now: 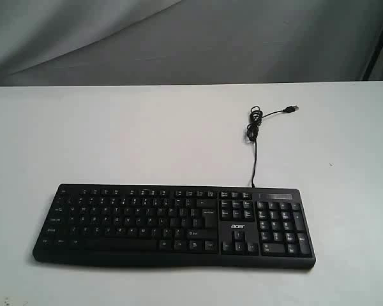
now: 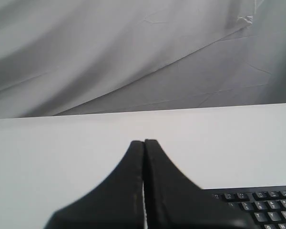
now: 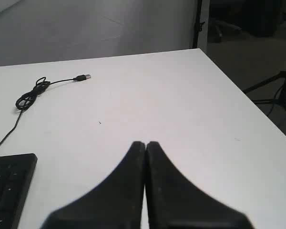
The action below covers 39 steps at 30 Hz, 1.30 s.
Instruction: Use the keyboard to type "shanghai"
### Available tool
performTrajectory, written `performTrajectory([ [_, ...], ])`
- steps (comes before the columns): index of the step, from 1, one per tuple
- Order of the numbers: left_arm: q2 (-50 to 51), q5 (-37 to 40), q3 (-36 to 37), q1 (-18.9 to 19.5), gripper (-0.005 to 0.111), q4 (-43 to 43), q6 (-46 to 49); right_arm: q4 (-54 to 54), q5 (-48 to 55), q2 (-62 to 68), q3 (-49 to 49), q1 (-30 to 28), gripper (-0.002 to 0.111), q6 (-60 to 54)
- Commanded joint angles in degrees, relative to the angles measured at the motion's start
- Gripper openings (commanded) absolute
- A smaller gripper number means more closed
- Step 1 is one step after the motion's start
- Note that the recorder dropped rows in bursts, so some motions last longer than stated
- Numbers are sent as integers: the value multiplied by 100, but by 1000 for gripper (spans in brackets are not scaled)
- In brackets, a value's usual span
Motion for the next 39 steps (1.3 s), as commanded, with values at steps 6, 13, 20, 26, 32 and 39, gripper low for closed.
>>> performTrajectory([
  [6,-14,-31,10,-37,0,-11,-15,-67,-2,-30,20,-46,0,0],
  [13,-14,-31,10,-37,0,-11,-15,-84,-2,-30,20,-46,0,0],
  [20,-14,-31,10,-37,0,-11,-15,-37,-2215,-30,20,-46,0,0],
  [26,-14,-31,10,-37,0,-11,-15,-23,-3238,-30,20,-46,0,63],
  [32,-14,-31,10,-37,0,-11,-15,149,-5383,-30,20,-46,0,1443],
  [39,-14,-31,10,-37,0,-11,-15,-3097,-4125,2073,-2421,-35,0,4956],
])
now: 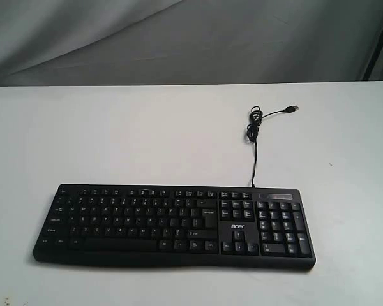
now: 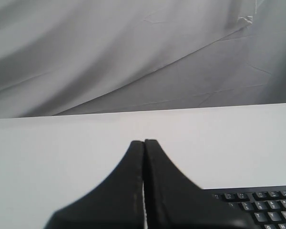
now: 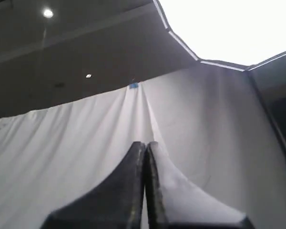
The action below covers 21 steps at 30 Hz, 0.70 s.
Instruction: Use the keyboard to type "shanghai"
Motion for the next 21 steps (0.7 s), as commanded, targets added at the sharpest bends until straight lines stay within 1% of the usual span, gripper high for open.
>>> performTrajectory([
  [1,-14,-31,10,-37,0,-11,-15,-1992,720,1964,-1819,-35,0,1592],
  [2,-14,-31,10,-37,0,-11,-15,-3237,720,2733,-2449,-35,0,2448],
  [3,-14,-31,10,-37,0,-11,-15,-4763,619,3395,-3026,-35,0,3725],
  [4,-14,-31,10,-37,0,-11,-15,-6009,393,3964,-3476,-35,0,4833],
  [5,-14,-31,10,-37,0,-11,-15,-7629,-147,4635,-4137,-35,0,6165],
  [6,-14,-31,10,-37,0,-11,-15,-8400,-711,5135,-4775,-35,0,6955],
  [7,-14,-31,10,-37,0,-11,-15,-8400,-1564,5778,-5254,-35,0,6921],
  [8,-14,-31,10,-37,0,-11,-15,-8400,-2076,6202,-5700,-35,0,6742],
  [9,-14,-31,10,-37,0,-11,-15,-8400,-2368,6689,-6123,-25,0,6660],
  [10,-14,-31,10,-37,0,-11,-15,-8400,-2397,6942,-6355,-11,0,6545],
  [12,-14,-31,10,-37,0,-11,-15,-8400,-2161,7313,-6614,43,0,5914],
  [13,-14,-31,10,-37,0,-11,-15,-8400,-1845,7414,-6648,71,0,5399],
  [15,-14,-31,10,-37,0,-11,-15,-8400,-853,7482,-6607,228,0,4367],
  [18,-14,-31,10,-37,0,-11,-15,-8400,1694,7468,-6443,689,0,2965],
  [21,-14,-31,10,-37,0,-11,-15,-8400,4584,7497,-6417,1363,0,1943],
])
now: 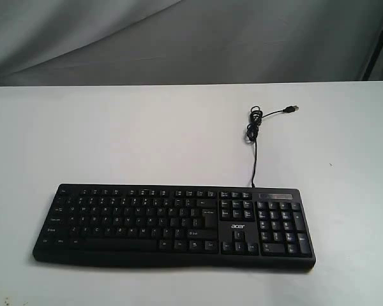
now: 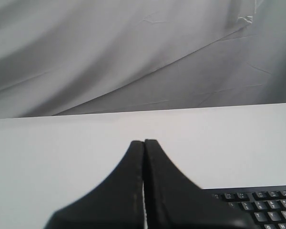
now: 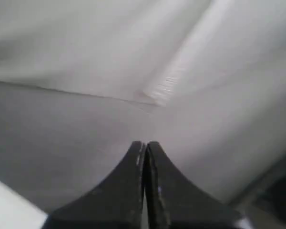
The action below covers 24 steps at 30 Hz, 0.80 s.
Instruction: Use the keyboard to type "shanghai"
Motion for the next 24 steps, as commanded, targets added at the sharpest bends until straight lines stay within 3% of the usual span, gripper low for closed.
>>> performTrajectory([
  [1,-14,-31,10,-37,0,-11,-15,133,4060,51,-4,856,0,-1725],
  [3,-14,-31,10,-37,0,-11,-15,1131,4609,108,-222,1016,0,-2272],
  [5,-14,-31,10,-37,0,-11,-15,3183,4398,152,-560,926,0,-3558],
  [8,-14,-31,10,-37,0,-11,-15,6866,4381,306,-1031,700,0,-6920],
  [10,-14,-31,10,-37,0,-11,-15,9275,4972,462,-1241,612,0,-9074],
  [14,-14,-31,10,-37,0,-11,-15,12060,6525,910,-1384,653,0,-11874],
  [18,-14,-31,10,-37,0,-11,-15,13324,6888,1410,-1384,1130,0,-12597],
  [24,-14,-31,10,-37,0,-11,-15,13360,6070,2255,-1384,2598,0,-12597],
])
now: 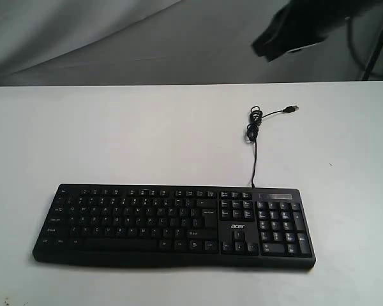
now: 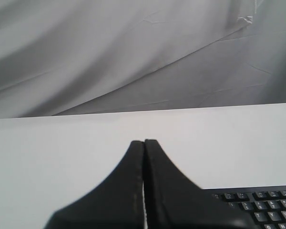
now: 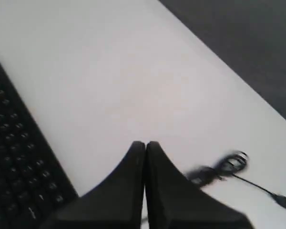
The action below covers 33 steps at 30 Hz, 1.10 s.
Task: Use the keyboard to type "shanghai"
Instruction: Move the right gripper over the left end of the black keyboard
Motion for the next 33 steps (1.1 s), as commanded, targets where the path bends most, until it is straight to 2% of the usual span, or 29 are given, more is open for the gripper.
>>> performTrajectory([
  [1,-14,-31,10,-37,0,-11,-15,201,-625,624,-43,1127,0,-113],
  [5,-14,-31,10,-37,0,-11,-15,201,-1374,1345,-43,2161,0,-113],
  [8,-14,-31,10,-37,0,-11,-15,201,-1793,1795,-61,2720,0,-163],
  [11,-14,-31,10,-37,0,-11,-15,201,-1738,2243,-330,3111,0,-125],
  [16,-14,-31,10,-37,0,-11,-15,-24,-1200,2999,-1370,3406,0,441],
  [20,-14,-31,10,-37,0,-11,-15,-892,-983,3349,-2007,3624,0,1185],
  [23,-14,-31,10,-37,0,-11,-15,-1215,-913,3419,-2042,3720,0,1342],
  [33,-14,-31,10,-37,0,-11,-15,-1179,-759,3560,-2004,3791,0,1438],
])
